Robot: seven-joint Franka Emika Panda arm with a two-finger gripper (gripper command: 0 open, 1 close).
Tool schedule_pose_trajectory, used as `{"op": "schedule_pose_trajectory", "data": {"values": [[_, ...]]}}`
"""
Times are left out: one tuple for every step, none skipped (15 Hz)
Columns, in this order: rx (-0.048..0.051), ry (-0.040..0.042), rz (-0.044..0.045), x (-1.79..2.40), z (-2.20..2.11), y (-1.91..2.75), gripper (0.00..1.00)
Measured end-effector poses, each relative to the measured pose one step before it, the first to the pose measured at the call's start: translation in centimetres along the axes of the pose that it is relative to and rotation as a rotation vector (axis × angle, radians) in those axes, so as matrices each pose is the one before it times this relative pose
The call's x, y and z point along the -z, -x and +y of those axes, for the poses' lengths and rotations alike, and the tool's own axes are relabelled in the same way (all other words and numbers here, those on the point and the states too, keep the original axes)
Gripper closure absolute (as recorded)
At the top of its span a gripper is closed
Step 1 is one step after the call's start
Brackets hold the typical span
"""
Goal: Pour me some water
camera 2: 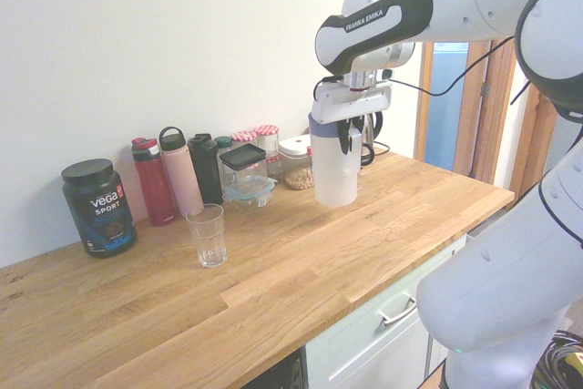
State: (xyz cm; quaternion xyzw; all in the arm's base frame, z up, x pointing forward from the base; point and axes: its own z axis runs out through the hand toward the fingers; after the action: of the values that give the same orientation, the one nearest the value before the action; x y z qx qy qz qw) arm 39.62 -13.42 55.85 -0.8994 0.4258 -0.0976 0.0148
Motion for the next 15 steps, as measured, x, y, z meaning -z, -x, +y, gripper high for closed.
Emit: {"op": "schedule_pose_trajectory", "data": {"values": [[0.06553,0.00559,-0.00781,0.515,-0.953,1.059,1.0],[0.06269,0.00604,-0.00651,0.135,-1.152,0.878,1.0],[0.06121,0.00912,-0.00625,-0.069,-1.293,0.855,1.0],[0.06188,0.00865,-0.00417,-0.079,-1.382,0.808,1.0],[0.06331,0.00766,-0.00515,-0.057,-1.414,0.801,1.0],[0.06261,0.00569,-0.0034,0.011,-1.377,0.739,1.0],[0.06256,0.00403,-0.00293,0.085,-1.281,0.623,1.0],[0.06258,0.00338,-0.00267,0.245,-1.175,0.483,1.0],[0.06439,0.00273,-0.00145,0.337,-1.121,0.29,1.0],[0.06164,0.00343,-0.00287,0.372,-1.007,0.061,1.0],[0.05978,0.00581,-0.00426,0.314,-0.943,-0.159,1.0],[0.05992,0.01125,-0.00907,0.102,-0.964,-0.305,1.0],[0.05576,0.01865,-0.01181,-0.079,-1.168,-0.494,1.0],[0.04796,0.03116,-0.01395,-0.275,-1.355,-0.71,1.0],[0.04231,0.0432,-0.0161,-0.455,-1.324,-0.867,1.0]]}}
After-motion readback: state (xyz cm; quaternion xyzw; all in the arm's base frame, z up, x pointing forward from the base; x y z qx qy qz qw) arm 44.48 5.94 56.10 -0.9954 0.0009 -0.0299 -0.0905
